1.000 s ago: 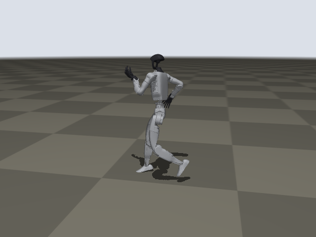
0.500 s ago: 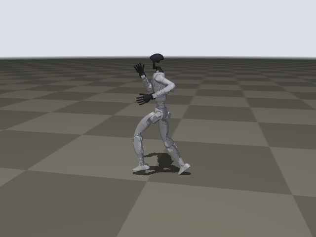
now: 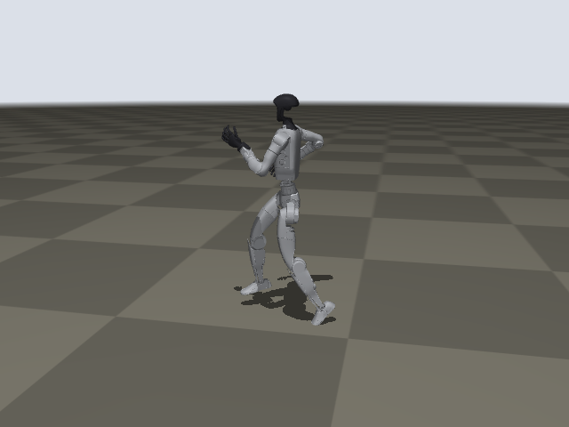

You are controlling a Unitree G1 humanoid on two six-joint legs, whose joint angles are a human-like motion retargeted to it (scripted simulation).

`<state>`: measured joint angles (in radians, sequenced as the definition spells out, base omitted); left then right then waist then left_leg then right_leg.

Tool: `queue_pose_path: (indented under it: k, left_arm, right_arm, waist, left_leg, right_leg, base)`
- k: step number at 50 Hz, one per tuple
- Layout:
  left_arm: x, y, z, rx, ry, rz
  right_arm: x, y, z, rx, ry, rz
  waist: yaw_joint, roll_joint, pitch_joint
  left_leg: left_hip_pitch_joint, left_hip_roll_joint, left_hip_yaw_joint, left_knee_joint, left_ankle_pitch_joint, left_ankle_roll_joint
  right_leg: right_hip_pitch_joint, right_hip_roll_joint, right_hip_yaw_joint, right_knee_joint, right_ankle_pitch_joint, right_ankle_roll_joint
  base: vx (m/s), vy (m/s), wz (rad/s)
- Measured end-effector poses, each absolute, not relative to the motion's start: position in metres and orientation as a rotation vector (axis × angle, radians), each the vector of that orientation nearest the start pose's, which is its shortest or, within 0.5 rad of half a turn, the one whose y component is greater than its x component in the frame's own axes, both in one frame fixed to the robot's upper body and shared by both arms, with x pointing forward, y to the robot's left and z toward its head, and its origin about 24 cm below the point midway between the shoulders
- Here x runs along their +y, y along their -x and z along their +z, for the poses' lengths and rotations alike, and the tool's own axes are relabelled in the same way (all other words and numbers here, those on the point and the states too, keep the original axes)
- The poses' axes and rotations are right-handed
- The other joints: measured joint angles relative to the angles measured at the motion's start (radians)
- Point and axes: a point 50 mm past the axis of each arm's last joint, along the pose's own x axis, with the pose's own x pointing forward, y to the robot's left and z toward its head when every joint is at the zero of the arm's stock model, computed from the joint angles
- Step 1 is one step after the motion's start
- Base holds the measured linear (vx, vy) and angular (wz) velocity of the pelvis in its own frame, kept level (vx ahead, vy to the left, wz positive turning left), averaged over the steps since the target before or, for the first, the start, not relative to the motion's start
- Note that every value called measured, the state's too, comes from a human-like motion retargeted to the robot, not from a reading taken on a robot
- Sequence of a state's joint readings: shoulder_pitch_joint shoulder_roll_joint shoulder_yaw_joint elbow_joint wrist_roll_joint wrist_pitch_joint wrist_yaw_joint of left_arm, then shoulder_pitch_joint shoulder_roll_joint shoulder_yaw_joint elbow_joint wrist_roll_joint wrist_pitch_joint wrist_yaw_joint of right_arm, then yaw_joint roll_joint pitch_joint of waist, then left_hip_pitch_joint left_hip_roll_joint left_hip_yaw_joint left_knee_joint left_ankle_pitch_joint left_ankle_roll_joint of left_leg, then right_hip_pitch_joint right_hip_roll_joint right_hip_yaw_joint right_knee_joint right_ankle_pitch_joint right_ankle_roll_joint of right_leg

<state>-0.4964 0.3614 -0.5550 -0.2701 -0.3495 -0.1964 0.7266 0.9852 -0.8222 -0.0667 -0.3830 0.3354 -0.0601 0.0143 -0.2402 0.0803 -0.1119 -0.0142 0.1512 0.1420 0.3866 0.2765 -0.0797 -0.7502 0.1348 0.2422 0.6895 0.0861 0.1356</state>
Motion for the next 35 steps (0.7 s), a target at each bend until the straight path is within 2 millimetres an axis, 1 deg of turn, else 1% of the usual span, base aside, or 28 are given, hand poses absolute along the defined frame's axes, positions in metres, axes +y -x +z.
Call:
queue_pose_path:
  k: [2,3,4,5,7,8,9,10,12,13,15,16,17,18,19,20,21,23,25,26,27,28,30,31,32,33,34,35]
  left_arm:
    - [0.072,-0.259,0.21,-0.669,0.316,-0.088]
    - [0.071,-0.253,0.211,-0.66,0.367,-0.111]
    - [0.072,-0.253,0.214,-0.652,0.41,-0.12]
    - [0.074,-0.256,0.217,-0.646,0.451,-0.123]
    - [0.08,-0.254,0.207,-0.604,0.475,-0.111]
    - [0.081,-0.252,0.203,-0.59,0.486,-0.107]
    - [0.086,-0.25,0.199,-0.577,0.485,-0.093]
    - [0.091,-0.249,0.196,-0.565,0.478,-0.074]
    - [0.112,-0.245,0.191,-0.567,0.449,0.01]
    - [0.126,-0.242,0.186,-0.563,0.443,0.066]
    - [0.161,-0.231,0.168,-0.523,0.456,0.215]
    - [0.177,-0.221,0.156,-0.488,0.443,0.279]
    - [0.191,-0.21,0.146,-0.456,0.415,0.332]
    - [0.202,-0.2,0.139,-0.426,0.368,0.361]
    - [0.21,-0.192,0.135,-0.401,0.313,0.369]
    - [0.217,-0.184,0.133,-0.378,0.255,0.366]
    - [0.22,-0.179,0.131,-0.356,0.216,0.347]
    - [0.226,-0.169,0.127,-0.314,0.16,0.322]
    - [0.235,-0.157,0.124,-0.297,0.084,0.335]
    - [0.24,-0.15,0.119,-0.268,0.034,0.365]
    - [0.245,-0.144,0.115,-0.24,-0.026,0.389]
    - [0.251,-0.139,0.112,-0.218,-0.103,0.404]
    - [0.259,-0.135,0.109,-0.176,-0.247,0.396]
    - [0.261,-0.135,0.107,-0.165,-0.323,0.372]
    - [0.262,-0.136,0.106,-0.155,-0.383,0.352]
    - [0.261,-0.141,0.104,-0.151,-0.414,0.338]
    - [0.259,-0.148,0.103,-0.162,-0.437,0.324]
    - [0.256,-0.155,0.104,-0.181,-0.458,0.311]
  right_arm:
    - [-0.284,-0.052,0.028,0.638,0.451,0.089]
    - [-0.287,-0.044,0.02,0.684,0.489,0.057]
    - [-0.296,-0.048,0.011,0.715,0.537,0.047]
    - [-0.309,-0.059,0.002,0.737,0.589,0.043]
    - [-0.318,-0.063,-0.009,0.775,0.638,0.046]
    - [-0.321,-0.066,-0.013,0.78,0.653,0.027]
    - [-0.323,-0.071,-0.015,0.771,0.67,0.002]
    - [-0.326,-0.077,-0.017,0.755,0.687,-0.027]
    - [-0.33,-0.111,-0.016,0.646,0.714,-0.139]
    - [-0.33,-0.14,-0.013,0.57,0.738,-0.201]
    - [-0.311,-0.218,0.004,0.37,0.781,-0.286]
    - [-0.288,-0.253,0.021,0.253,0.737,-0.283]
    - [-0.263,-0.283,0.041,0.137,0.683,-0.264]
    - [-0.235,-0.302,0.062,0.024,0.608,-0.223]
    - [-0.206,-0.313,0.082,-0.084,0.537,-0.162]
    - [-0.176,-0.318,0.102,-0.189,0.466,-0.09]
    - [-0.149,-0.316,0.121,-0.287,0.424,-0.001]
    - [-0.102,-0.304,0.157,-0.469,0.369,0.183]
    - [-0.073,-0.284,0.188,-0.642,0.286,0.324]
    - [-0.059,-0.276,0.191,-0.669,0.292,0.4]
    - [-0.049,-0.267,0.193,-0.695,0.287,0.457]
    - [-0.044,-0.26,0.194,-0.717,0.262,0.48]
    - [-0.043,-0.253,0.191,-0.727,0.228,0.483]
    - [-0.045,-0.252,0.185,-0.71,0.215,0.47]
    - [-0.048,-0.253,0.179,-0.686,0.214,0.458]
    - [-0.051,-0.257,0.171,-0.647,0.236,0.444]
    - [-0.057,-0.26,0.163,-0.608,0.246,0.423]
    - [-0.064,-0.263,0.155,-0.568,0.25,0.398]
  waist:
    - [-0.013,-0.078,0.005]
    - [-0.025,-0.117,0.043]
    - [-0.034,-0.132,0.082]
    - [-0.042,-0.137,0.12]
    - [-0.01,-0.152,0.153]
    - [0.022,-0.163,0.165]
    - [0.059,-0.156,0.186]
    - [0.098,-0.141,0.211]
    - [0.175,-0.104,0.311]
    - [0.203,-0.105,0.368]
    - [0.222,-0.126,0.461]
    - [0.236,-0.125,0.484]
    - [0.26,-0.12,0.497]
    - [0.303,-0.11,0.489]
    - [0.356,-0.104,0.469]
    - [0.415,-0.1,0.442]
    - [0.467,-0.105,0.408]
    - [0.537,-0.122,0.34]
    - [0.574,-0.143,0.287]
    - [0.543,-0.155,0.27]
    - [0.52,-0.158,0.255]
    - [0.51,-0.144,0.243]
    - [0.489,-0.087,0.216]
    - [0.459,-0.046,0.203]
    - [0.432,-0.015,0.191]
    - [0.414,-0.001,0.18]
    - [0.391,0.011,0.18]
    - [0.365,0.022,0.185]
  left_leg:
    - [-0.038,-0.054,0.041,0.224,-0.074,0.042]
    - [-0.07,-0.058,0.039,0.427,-0.144,0.066]
    - [-0.112,-0.056,0.032,0.625,-0.208,0.082]
    - [-0.158,-0.05,0.024,0.82,-0.269,0.094]
    - [-0.242,-0.01,0.044,1.17,-0.366,0.129]
    - [-0.29,0.013,0.069,1.332,-0.404,0.164]
    - [-0.341,0.042,0.08,1.484,-0.439,0.193]
    - [-0.392,0.073,0.082,1.631,-0.475,0.22]
    - [-0.492,0.074,0.08,1.849,-0.555,0.211]
    - [-0.553,0.05,0.095,1.92,-0.595,0.197]
    - [-0.674,0.005,0.124,1.967,-0.649,0.176]
    - [-0.706,0.006,0.116,1.933,-0.664,0.172]
    - [-0.736,0.012,0.107,1.888,-0.676,0.171]
    - [-0.762,0.026,0.095,1.82,-0.683,0.176]
    - [-0.783,0.033,0.087,1.727,-0.677,0.182]
    - [-0.801,0.036,0.081,1.62,-0.663,0.188]
    - [-0.801,0.029,0.085,1.481,-0.63,0.193]
    - [-0.762,0.03,0.126,1.172,-0.569,0.21]
    - [-0.64,0.078,0.252,0.855,-0.535,0.199]
    - [-0.547,0.026,0.314,0.627,-0.476,0.184]
    - [-0.453,-0.016,0.372,0.411,-0.408,0.158]
    - [-0.359,-0.037,0.424,0.219,-0.322,0.11]
    - [-0.224,-0.035,0.535,-0.069,-0.151,0.019]
    - [-0.204,0.015,0.618,-0.065,-0.129,-0.015]
    - [-0.181,0.034,0.69,-0.102,-0.109,-0.039]
    - [-0.152,-0.011,0.742,-0.221,-0.095,-0.043]
    - [-0.142,-0.047,0.731,-0.278,-0.15,-0.038]
    - [-0.141,-0.078,0.688,-0.304,-0.238,-0.029]
  right_leg:
    - [0.162,-0.117,0.081,-0.203,0.045,0.025]
    - [0.293,-0.189,0.069,-0.347,0.13,0.045]
    - [0.394,-0.236,0.048,-0.452,0.194,0.07]
    - [0.481,-0.271,0.021,-0.537,0.249,0.097]
    - [0.601,-0.314,-0.061,-0.628,0.273,0.126]
    - [0.634,-0.345,-0.101,-0.64,0.263,0.126]
    - [0.653,-0.344,-0.104,-0.605,0.147,0.075]
    - [0.665,-0.327,-0.09,-0.545,-0.022,-0.001]
    - [0.553,-0.266,-0.069,-0.186,-0.31,-0.08]
    - [0.463,-0.256,-0.061,0.025,-0.399,-0.078]
    - [0.374,-0.267,-0.068,0.245,-0.488,-0.049]
    - [0.403,-0.259,-0.074,0.239,-0.513,-0.058]
    - [0.435,-0.25,-0.081,0.221,-0.529,-0.065]
    - [0.47,-0.239,-0.092,0.18,-0.526,-0.07]
    - [0.503,-0.234,-0.105,0.125,-0.5,-0.069]
    - [0.536,-0.231,-0.12,0.063,-0.461,-0.065]
    - [0.575,-0.234,-0.146,-0.022,-0.392,-0.063]
    - [0.659,-0.24,-0.213,-0.199,-0.214,-0.045]
    - [0.722,-0.23,-0.266,-0.281,-0.009,0.069]
    - [0.772,-0.232,-0.265,-0.352,0.091,0.061]
    - [0.811,-0.222,-0.254,-0.388,0.165,0.059]
    - [0.827,-0.188,-0.228,-0.352,0.188,0.068]
    - [0.797,-0.101,-0.239,-0.168,0.113,0.026]
    - [0.765,-0.077,-0.318,-0.038,0.044,-0.017]
    - [0.715,-0.07,-0.393,0.107,-0.024,-0.056]
    - [0.631,-0.096,-0.458,0.28,-0.09,-0.089]
    - [0.554,-0.117,-0.5,0.451,-0.153,-0.113]
    - [0.48,-0.136,-0.529,0.619,-0.216,-0.133]
  base:
    - [1.13,-0.24,2.04]
    - [1.02,-0.23,2.14]
    - [0.98,-0.25,2.01]
    - [0.98,-0.35,1.47]
    - [0.93,-0.41,0.83]
    - [0.84,-0.37,0.33]
    - [0.78,-0.33,0.04]
    - [0.69,-0.29,-0.32]
    - [0.54,-0.24,-0.64]
    - [0.43,-0.2,-0.62]
    - [0.44,-0.16,-0.39]
    - [0.52,-0.12,-0.19]
    - [0.58,-0.1,-0.08]
    - [0.59,-0.07,0.04]
    - [0.59,-0.03,0.18]
    - [0.6,0.02,0.5]
    - [0.6,0.05,0.85]
    - [0.65,0.08,1.48]
    - [0.73,0.09,2.0]
    - [0.72,0.12,2.63]
    - [0.71,0.12,2.82]
    - [0.73,0.08,2.52]
    - [0.71,0.04,2.51]
    - [0.63,0.0,2.93]
    - [0.52,-0.02,3.04]
    - [0.43,-0.05,3.01]
    - [0.35,-0.08,3.12]
    - [0.29,-0.13,3.47]
